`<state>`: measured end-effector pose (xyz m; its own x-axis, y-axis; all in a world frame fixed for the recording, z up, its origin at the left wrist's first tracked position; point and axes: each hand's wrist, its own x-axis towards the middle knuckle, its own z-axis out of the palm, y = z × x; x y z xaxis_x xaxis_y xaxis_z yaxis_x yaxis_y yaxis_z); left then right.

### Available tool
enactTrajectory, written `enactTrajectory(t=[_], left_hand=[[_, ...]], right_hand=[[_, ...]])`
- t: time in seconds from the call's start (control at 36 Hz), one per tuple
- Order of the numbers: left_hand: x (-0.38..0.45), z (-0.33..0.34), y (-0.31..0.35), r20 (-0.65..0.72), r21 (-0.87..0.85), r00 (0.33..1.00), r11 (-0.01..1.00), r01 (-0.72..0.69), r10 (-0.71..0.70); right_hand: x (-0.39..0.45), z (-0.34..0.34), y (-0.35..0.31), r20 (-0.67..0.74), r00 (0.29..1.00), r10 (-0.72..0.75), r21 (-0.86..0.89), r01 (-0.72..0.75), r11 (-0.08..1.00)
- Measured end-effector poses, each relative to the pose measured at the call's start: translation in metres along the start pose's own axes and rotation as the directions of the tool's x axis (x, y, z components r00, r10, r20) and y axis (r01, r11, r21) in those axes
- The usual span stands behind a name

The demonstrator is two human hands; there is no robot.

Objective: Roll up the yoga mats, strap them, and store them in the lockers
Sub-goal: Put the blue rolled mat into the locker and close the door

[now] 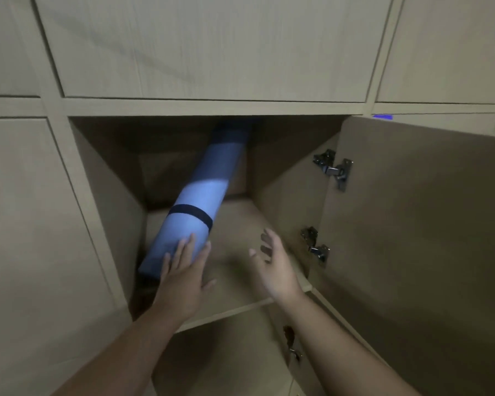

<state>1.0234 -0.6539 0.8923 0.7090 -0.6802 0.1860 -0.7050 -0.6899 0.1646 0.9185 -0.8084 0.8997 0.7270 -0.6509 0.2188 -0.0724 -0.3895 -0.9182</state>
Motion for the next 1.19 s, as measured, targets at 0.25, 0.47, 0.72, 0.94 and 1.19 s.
enactTrajectory(t=[0.25,0.47,0.72,0.94,1.19], left_hand=[[-0.037,-0.031,0.077,-0.140,-0.156,0.935,0.925,-0.345,0.325],[-0.084,-0.034,0.166,-0.231,-0.333,0.806,0.734,-0.592,0.545],[-0.136,-0.075,0.273,-0.355,-0.354,0.619,0.512,-0.783,0.701],[-0.172,-0.088,0.368,-0.493,0.041,0.302,0.368,-0.929,0.816],[-0.189,-0.068,0.385,-0.436,0.169,0.552,0.667,-0.725,0.711]], right_hand=[[-0.086,-0.073,-0.032,-0.377,0.918,-0.127,-0.113,0.090,0.990],[-0.175,-0.144,-0.021,-0.614,0.758,-0.219,-0.404,-0.063,0.913],[-0.256,-0.213,-0.004,-0.799,0.566,-0.202,-0.364,-0.188,0.912],[-0.285,-0.272,-0.020,-0.613,0.749,-0.251,-0.359,0.019,0.933],[-0.298,-0.308,-0.006,-0.379,0.894,-0.239,-0.267,0.142,0.953]])
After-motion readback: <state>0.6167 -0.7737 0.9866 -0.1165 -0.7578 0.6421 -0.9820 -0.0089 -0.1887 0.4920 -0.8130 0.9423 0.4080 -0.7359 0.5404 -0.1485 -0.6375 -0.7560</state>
